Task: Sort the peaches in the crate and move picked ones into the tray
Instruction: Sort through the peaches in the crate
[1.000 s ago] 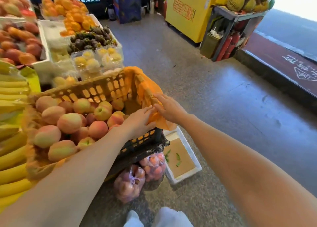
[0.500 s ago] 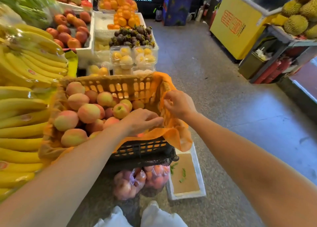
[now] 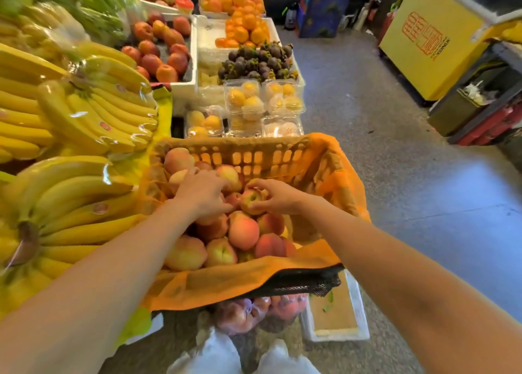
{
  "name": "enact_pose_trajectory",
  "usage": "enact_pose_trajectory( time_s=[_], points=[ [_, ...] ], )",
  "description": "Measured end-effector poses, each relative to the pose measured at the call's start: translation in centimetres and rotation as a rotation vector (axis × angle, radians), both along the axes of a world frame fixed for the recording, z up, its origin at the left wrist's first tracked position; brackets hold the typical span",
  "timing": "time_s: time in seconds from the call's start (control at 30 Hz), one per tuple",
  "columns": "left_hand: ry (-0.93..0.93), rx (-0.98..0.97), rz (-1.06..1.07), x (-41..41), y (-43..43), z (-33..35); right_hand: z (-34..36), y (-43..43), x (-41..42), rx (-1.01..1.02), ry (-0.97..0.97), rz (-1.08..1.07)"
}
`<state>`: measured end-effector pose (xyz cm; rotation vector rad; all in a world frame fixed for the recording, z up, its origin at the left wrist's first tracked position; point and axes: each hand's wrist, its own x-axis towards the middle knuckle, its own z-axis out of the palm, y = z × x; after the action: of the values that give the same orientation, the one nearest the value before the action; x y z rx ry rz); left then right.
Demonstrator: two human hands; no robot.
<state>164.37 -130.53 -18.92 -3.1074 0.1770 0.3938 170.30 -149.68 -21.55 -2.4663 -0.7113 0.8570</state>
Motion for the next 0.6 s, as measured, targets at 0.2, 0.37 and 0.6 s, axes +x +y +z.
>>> enact_pose_trajectory(
  time_s=[0.2,0.37,0.6],
  points=[
    [0.121,-0.151,-0.14,1.7,2.7,0.5,-1.2,1.5,1.1,-0.084,-0.036,0.013],
    [0.133,-0.356,-0.159,2.5,4.1,-0.1,0.6,0.2,0.2,0.13,0.134,-0.285],
    [0.232,-0.883,-0.084,2.8,0.3,1.5,3.9,-2.4,0.6,0.513,0.689,-0.6]
  ],
)
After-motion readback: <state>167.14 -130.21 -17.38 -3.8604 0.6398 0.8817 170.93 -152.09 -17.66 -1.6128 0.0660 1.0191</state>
